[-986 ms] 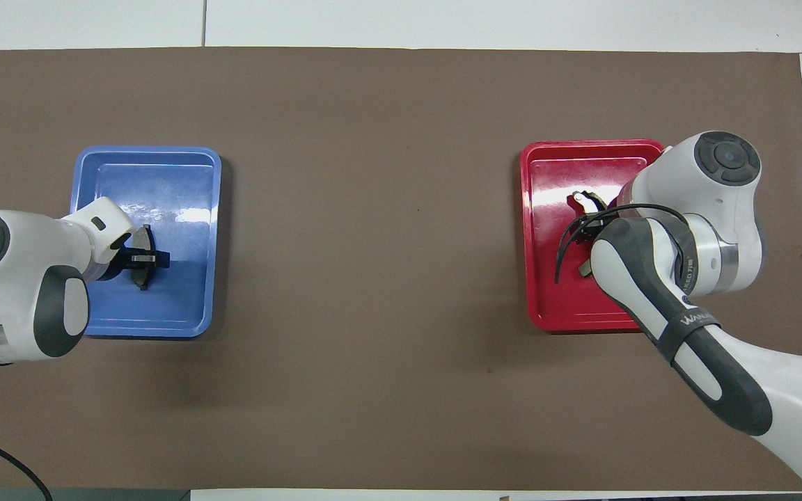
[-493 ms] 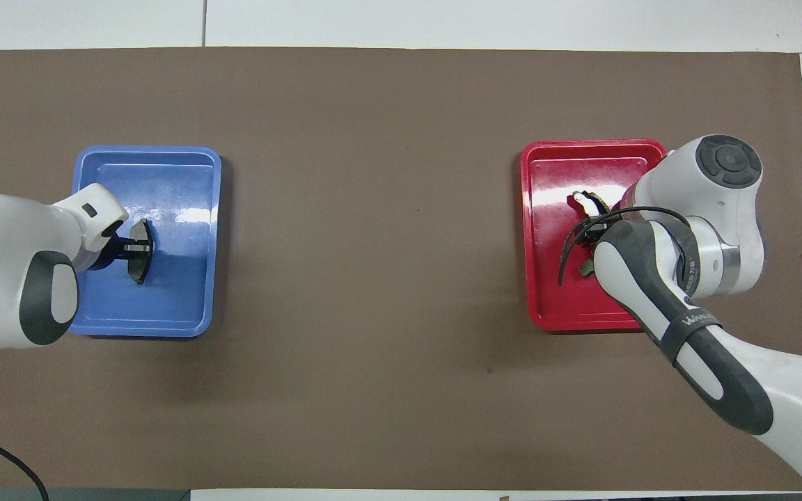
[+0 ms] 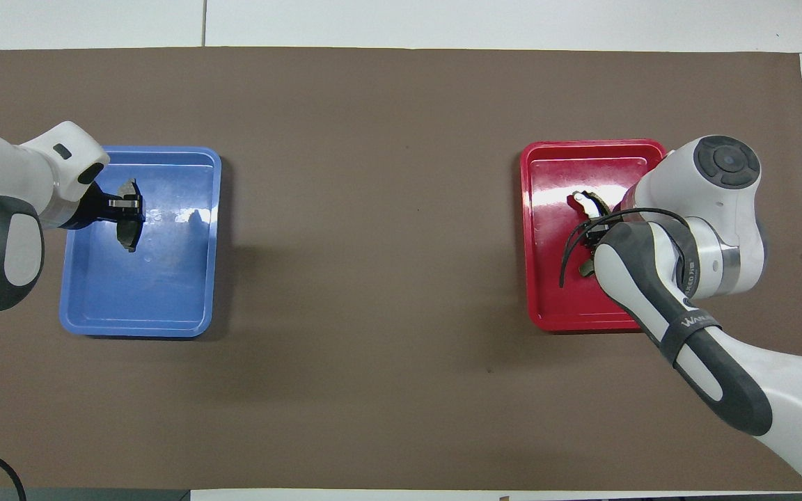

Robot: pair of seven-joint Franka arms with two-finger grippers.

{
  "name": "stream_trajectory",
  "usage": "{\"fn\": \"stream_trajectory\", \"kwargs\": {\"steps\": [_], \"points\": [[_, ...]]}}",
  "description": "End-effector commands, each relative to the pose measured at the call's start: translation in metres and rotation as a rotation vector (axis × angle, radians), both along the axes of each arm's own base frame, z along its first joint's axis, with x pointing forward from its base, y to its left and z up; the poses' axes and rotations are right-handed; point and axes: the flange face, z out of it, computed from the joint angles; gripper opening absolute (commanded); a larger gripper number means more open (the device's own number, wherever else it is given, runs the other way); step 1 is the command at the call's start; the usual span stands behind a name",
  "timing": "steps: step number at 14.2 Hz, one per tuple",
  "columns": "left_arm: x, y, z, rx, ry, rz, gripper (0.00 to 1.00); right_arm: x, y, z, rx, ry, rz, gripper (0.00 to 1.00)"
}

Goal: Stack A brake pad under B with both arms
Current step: 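Grasp the grey pad with the left gripper while the right gripper grasps, then carry the grey pad with the left gripper toward the table center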

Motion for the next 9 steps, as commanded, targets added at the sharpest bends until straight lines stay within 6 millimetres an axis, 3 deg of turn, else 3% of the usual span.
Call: {"fn": "stream_trajectory", "kwargs": {"steps": [1,5,7,9], "points": [[-0.01,-0.077,0.022,-0.03,-0.022,0.078,0.01,-0.004,-0.007,0.002,-0.005,-0.013,-0.004,0.59],[-0.037,-0.193,0.046,-0.078,-0.054,0.115,0.01,-0.004,-0.008,0.002,-0.005,-0.013,-0.005,0.52],[-0.065,-0.264,0.03,-0.047,-0.087,0.131,0.01,-0.004,-0.007,0.002,-0.005,-0.012,-0.005,0.46],[-0.073,-0.304,0.018,-0.067,-0.083,0.135,0.01,-0.004,-0.007,0.002,-0.005,-0.01,-0.003,0.34]]}}
